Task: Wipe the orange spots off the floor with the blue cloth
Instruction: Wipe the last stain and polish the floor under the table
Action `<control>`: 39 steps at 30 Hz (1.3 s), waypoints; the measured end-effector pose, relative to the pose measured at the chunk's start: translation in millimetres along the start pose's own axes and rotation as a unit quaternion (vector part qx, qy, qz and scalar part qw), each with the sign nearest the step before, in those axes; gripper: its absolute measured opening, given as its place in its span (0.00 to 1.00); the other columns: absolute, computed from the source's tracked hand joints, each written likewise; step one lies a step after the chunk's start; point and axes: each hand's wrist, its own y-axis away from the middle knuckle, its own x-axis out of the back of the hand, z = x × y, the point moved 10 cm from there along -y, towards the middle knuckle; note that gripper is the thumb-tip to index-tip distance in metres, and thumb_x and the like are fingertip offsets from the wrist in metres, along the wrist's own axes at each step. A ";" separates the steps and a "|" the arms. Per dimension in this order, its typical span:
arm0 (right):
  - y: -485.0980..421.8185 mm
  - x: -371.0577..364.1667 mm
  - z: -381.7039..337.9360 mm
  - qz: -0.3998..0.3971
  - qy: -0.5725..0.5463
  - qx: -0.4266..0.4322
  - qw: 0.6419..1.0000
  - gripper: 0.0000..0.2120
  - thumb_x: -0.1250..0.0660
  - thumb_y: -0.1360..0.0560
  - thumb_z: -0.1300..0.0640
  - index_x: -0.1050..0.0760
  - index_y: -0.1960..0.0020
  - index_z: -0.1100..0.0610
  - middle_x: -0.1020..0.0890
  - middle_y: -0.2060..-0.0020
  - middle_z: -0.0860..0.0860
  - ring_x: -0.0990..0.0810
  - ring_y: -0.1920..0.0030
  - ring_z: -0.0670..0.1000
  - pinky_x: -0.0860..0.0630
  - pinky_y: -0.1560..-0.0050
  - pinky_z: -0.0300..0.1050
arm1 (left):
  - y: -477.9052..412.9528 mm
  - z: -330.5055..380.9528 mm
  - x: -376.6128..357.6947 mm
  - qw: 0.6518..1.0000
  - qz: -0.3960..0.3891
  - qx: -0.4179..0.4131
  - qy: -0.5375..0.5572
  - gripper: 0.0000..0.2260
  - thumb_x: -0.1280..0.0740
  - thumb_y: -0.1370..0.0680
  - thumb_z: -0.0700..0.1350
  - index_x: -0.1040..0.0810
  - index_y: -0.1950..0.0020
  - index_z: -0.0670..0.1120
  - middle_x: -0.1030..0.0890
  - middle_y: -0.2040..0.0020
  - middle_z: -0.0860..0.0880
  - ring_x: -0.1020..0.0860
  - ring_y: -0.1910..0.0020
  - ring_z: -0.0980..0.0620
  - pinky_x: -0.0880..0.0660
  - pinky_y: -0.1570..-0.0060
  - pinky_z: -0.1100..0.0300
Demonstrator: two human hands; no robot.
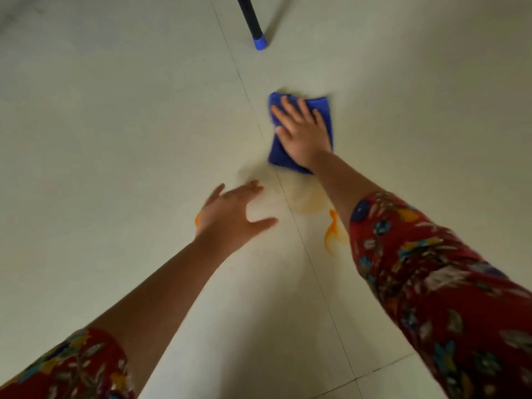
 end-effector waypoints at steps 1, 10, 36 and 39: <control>3.5 -6.5 -29.8 -0.005 0.010 0.057 0.998 0.26 0.56 0.20 0.43 0.45 0.23 0.42 0.46 0.22 0.43 0.48 0.22 0.52 0.52 0.25 0.54 | -3.7 -14.5 13.6 0.999 0.035 0.022 0.002 0.31 0.34 0.27 0.63 0.35 0.26 0.55 0.36 0.26 0.59 0.31 0.31 0.57 0.47 0.27 0.60; -60.0 -4.8 -23.8 0.025 -0.032 -0.067 0.997 0.24 0.50 0.17 0.47 0.47 0.22 0.43 0.48 0.22 0.42 0.51 0.22 0.51 0.55 0.24 0.54 | -15.6 -135.0 35.5 0.986 0.027 0.132 -0.094 0.24 0.49 0.18 0.56 0.48 0.22 0.58 0.51 0.22 0.59 0.49 0.23 0.55 0.42 0.29 0.56; 54.1 1.3 68.3 -0.034 -0.014 0.009 0.999 0.25 0.57 0.20 0.43 0.48 0.23 0.40 0.47 0.22 0.40 0.51 0.22 0.50 0.51 0.24 0.57 | -17.7 -74.7 34.1 0.988 -0.046 0.118 -0.088 0.38 0.47 0.26 0.70 0.48 0.22 0.51 0.53 0.21 0.55 0.49 0.23 0.54 0.45 0.27 0.54; 139.8 0.8 82.4 -0.026 -0.031 -0.033 0.999 0.25 0.56 0.20 0.43 0.47 0.23 0.41 0.47 0.22 0.41 0.50 0.22 0.51 0.50 0.24 0.58 | 7.6 -9.4 -0.3 0.993 -0.066 -0.002 -0.093 0.45 0.41 0.29 0.72 0.55 0.21 0.51 0.61 0.21 0.54 0.55 0.22 0.54 0.51 0.25 0.52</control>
